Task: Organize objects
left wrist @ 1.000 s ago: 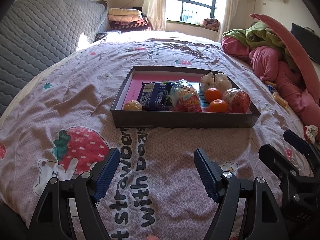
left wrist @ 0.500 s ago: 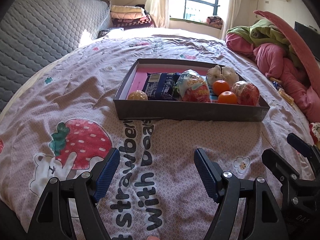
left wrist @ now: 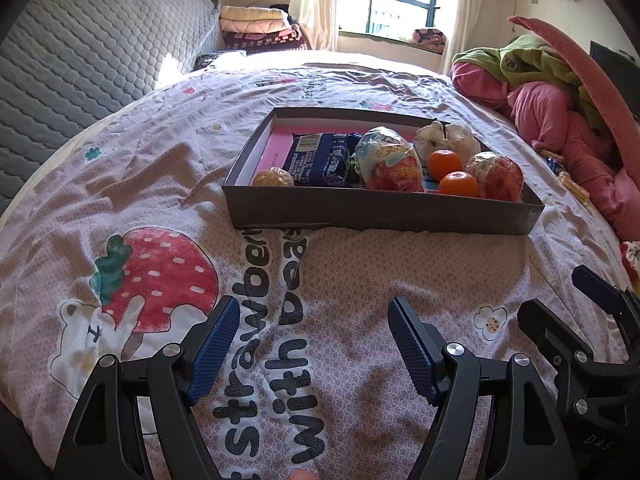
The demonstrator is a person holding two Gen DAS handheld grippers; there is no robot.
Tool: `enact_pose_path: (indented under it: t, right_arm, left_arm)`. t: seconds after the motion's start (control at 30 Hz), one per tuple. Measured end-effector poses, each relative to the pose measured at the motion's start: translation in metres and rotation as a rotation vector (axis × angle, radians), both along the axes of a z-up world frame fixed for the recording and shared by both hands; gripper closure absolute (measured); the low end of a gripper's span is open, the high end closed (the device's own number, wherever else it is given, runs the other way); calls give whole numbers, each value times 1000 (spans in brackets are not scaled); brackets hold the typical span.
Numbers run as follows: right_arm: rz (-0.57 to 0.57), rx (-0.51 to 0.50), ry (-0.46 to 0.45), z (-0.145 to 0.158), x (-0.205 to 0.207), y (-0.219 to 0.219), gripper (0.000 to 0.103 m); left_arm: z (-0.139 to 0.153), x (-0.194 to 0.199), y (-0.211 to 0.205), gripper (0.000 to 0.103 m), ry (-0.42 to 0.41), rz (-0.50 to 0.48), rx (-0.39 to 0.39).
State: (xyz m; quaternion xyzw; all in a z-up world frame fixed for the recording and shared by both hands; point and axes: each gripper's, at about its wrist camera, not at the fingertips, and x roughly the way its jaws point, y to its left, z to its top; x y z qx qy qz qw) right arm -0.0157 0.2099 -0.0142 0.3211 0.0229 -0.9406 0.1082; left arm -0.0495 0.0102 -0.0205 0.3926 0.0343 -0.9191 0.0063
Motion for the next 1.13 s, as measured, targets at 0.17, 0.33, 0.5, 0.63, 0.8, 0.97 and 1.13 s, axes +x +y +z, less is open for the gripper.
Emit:
enact_pose_path:
  t: [0.17, 0.33, 0.5, 0.63, 0.8, 0.97, 1.13]
  right_arm:
    - [-5, -5, -12, -2, -2, 1, 9]
    - [-11, -6, -17, -3, -3, 2, 9]
    - [-7, 1, -20, -4, -3, 1, 9]
    - [3, 8, -26, -6, -3, -1, 9]
    - [8, 8, -26, -6, -2, -2, 9]
    - [10, 5, -36, -7, -3, -2, 9]
    - [7, 5, -36, -8, -3, -2, 9]
  left_arm:
    - [-3, -1, 0, 25, -10, -1, -2]
    - [-5, -1, 1, 25, -11, -3, -8]
    - [-7, -3, 0, 25, -16, 0, -4]
    - [-8, -3, 1, 25, -17, -2, -11]
    - [-7, -3, 1, 25, -14, -2, -10]
    - [-8, -4, 2, 25, -18, -6, -13]
    - [-8, -3, 4, 25, -16, -16, -20]
